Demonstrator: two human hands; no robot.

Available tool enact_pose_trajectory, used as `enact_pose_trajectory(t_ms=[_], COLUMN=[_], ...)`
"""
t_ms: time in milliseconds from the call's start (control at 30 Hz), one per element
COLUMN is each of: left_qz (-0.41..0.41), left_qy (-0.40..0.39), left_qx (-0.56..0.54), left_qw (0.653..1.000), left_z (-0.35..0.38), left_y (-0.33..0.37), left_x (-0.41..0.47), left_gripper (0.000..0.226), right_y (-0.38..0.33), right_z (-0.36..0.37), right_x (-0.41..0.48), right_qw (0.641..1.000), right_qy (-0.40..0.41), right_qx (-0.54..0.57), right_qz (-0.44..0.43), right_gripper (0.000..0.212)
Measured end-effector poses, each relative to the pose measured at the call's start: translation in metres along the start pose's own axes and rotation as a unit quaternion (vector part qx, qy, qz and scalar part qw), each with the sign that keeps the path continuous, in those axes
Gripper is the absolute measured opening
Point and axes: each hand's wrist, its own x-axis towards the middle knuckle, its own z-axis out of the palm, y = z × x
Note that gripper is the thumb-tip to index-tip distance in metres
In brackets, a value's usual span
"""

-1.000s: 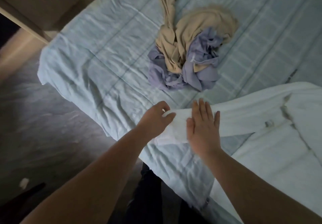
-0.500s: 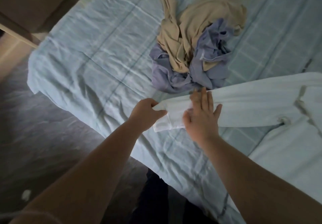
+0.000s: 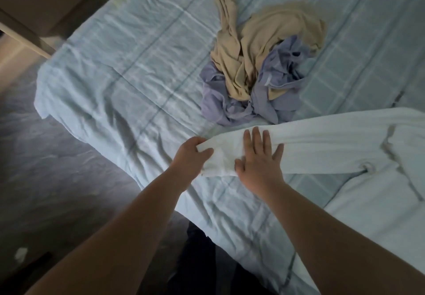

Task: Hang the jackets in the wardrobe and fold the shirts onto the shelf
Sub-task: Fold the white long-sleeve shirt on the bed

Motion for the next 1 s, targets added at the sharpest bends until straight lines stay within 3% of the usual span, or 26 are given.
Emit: enact_pose_trajectory(t_ms=[100,167,200,300,400,467,533,633,667,767,933,1000], left_qz=[0.004,-0.005,-0.010,-0.062,-0.044,-0.002,0.040,0.144,0.202,0.359,0.410,0.415], left_qy=[-0.002,-0.003,-0.012,-0.075,-0.142,-0.164,-0.157,-0.091,-0.050,0.037,0.001,0.002], left_qx=[0.024,-0.022,-0.062,-0.212,-0.230,-0.199,-0.151,-0.003,0.104,0.365,0.524,0.554], left_qw=[1.000,1.000,0.998,0.972,0.962,0.966,0.975,0.985,0.973,0.858,0.747,0.722], left_z=[0.002,0.004,0.006,0.015,0.025,0.034,0.051,0.079,0.088,0.119,0.203,0.240], left_y=[0.001,0.003,0.006,0.014,0.020,0.023,0.023,0.019,0.016,0.001,-0.012,-0.008], left_x=[-0.006,-0.011,-0.014,-0.024,-0.033,-0.035,-0.034,-0.034,-0.033,-0.028,-0.029,-0.032], left_gripper=[0.019,0.024,0.024,0.039,0.042,0.031,0.025,0.044,0.047,0.049,0.088,0.095], right_y=[-0.009,-0.017,-0.023,-0.037,-0.028,-0.014,0.003,0.032,0.043,0.078,0.148,0.182], right_z=[-0.014,-0.020,-0.024,-0.043,-0.057,-0.062,-0.066,-0.064,-0.063,-0.061,-0.071,-0.078], right_x=[-0.010,-0.024,-0.032,-0.052,-0.056,-0.052,-0.047,-0.043,-0.044,-0.050,-0.071,-0.083], right_qw=[0.997,0.968,0.941,0.842,0.766,0.768,0.798,0.838,0.845,0.853,0.816,0.795], right_qy=[0.074,0.172,0.182,0.082,0.057,0.063,0.085,0.129,0.142,0.176,0.222,0.232], right_qx=[0.030,0.177,0.283,0.532,0.636,0.628,0.578,0.505,0.488,0.463,0.507,0.535], right_qz=[0.002,-0.038,-0.044,0.020,0.077,0.109,0.144,0.162,0.162,0.163,0.167,0.165], right_gripper=[0.079,0.063,0.048,0.024,0.025,0.023,0.008,0.017,0.023,0.032,0.032,0.029])
